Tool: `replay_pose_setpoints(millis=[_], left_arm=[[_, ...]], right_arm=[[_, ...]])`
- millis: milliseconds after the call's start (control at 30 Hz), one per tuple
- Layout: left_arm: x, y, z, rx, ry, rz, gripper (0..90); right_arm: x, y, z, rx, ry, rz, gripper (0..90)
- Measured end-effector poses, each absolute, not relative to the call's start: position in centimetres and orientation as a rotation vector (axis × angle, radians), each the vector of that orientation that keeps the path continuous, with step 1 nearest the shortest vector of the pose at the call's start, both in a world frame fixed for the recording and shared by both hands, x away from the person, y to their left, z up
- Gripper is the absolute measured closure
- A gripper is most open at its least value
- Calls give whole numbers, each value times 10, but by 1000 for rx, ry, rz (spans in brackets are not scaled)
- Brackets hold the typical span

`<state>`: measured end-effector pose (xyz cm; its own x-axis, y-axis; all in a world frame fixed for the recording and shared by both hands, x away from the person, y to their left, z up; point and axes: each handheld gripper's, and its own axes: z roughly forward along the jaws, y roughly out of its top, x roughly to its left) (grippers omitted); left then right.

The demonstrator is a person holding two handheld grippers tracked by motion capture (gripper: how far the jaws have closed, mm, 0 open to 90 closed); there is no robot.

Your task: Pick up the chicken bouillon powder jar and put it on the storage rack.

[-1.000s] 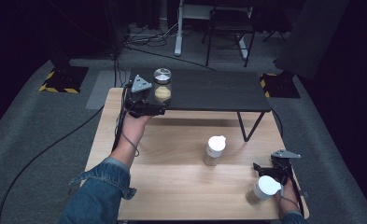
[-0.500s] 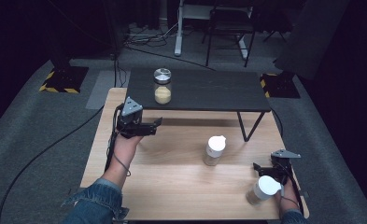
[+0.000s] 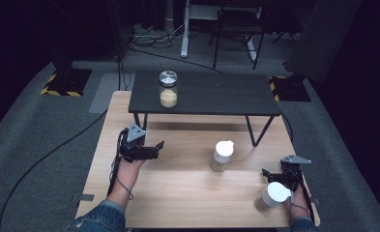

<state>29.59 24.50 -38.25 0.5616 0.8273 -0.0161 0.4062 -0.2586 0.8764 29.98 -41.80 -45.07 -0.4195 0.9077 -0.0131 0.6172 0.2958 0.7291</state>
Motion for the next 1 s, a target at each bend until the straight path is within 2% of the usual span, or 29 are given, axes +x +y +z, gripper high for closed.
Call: replay_pose_setpoints(millis=[1000], left_arm=[[276, 235, -451, 2010, 1137, 538, 109]], right_arm=[[300, -418, -451, 1362, 2143, 917, 42]])
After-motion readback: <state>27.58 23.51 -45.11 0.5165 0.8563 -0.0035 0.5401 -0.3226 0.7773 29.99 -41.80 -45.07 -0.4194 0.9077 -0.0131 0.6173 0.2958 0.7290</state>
